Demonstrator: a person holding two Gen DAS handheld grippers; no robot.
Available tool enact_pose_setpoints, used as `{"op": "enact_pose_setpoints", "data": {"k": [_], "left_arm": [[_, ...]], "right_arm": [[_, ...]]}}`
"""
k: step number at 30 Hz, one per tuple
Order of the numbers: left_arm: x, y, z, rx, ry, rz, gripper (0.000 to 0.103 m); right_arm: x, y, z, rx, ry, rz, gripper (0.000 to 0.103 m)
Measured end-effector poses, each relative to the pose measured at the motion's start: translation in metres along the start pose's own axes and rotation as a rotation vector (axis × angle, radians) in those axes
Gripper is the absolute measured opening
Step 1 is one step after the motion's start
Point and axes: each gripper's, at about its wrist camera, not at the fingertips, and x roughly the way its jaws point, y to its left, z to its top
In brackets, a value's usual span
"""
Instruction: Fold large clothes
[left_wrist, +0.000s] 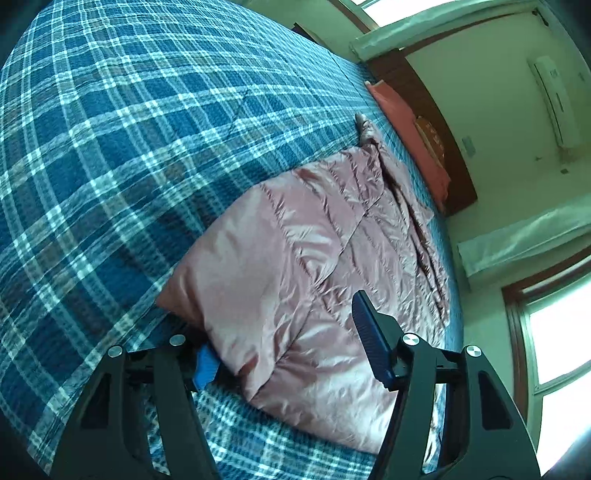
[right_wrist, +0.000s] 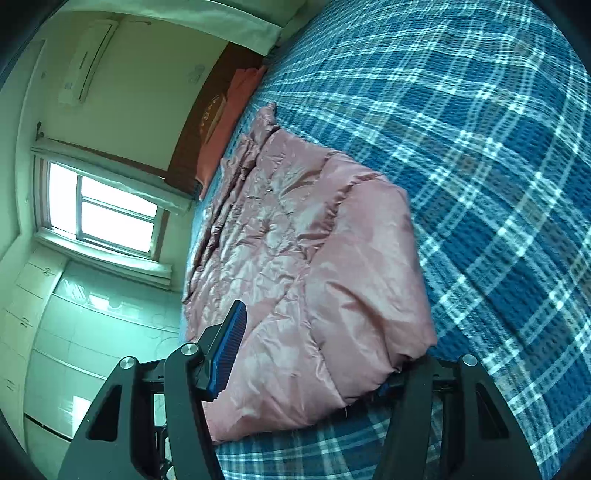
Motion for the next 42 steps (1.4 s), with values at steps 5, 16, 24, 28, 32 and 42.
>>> {"op": "enact_pose_setpoints", "data": {"k": [5,16,24,28,32,42], "left_arm": [[0.012,-0.008,0.002,0.017,-0.003,0.006,0.052],[-0.007,-0.010,0.007,0.001,-0.015,-0.079,0.005],[-0.054,-0.018,0.000,0.058,-0.038,-0.136,0.004],[-0.084,-0.016,-0.006,0.097,-0.044,-0.160,0.004],[-0.108,-0.013,-0.012,0.117,-0.044,-0.177,0.004],[-0.084,-0.053,0.022,0.136,-0.052,-0.224,0.004]], "right_arm": [[0.008,0.003,0.007,-0.041,0.003,-0.013,0.023],[-0.013,0.015,0.009,-0.080,-0.002,0.084,0.010],[-0.054,0.026,-0.007,-0.133,0.025,0.145,0.009],[-0.083,0.029,-0.021,-0.165,0.043,0.172,0.009],[-0.108,0.028,-0.034,-0.171,0.050,0.199,0.009],[-0.079,0.056,0.003,-0.155,0.016,0.306,0.009]]}}
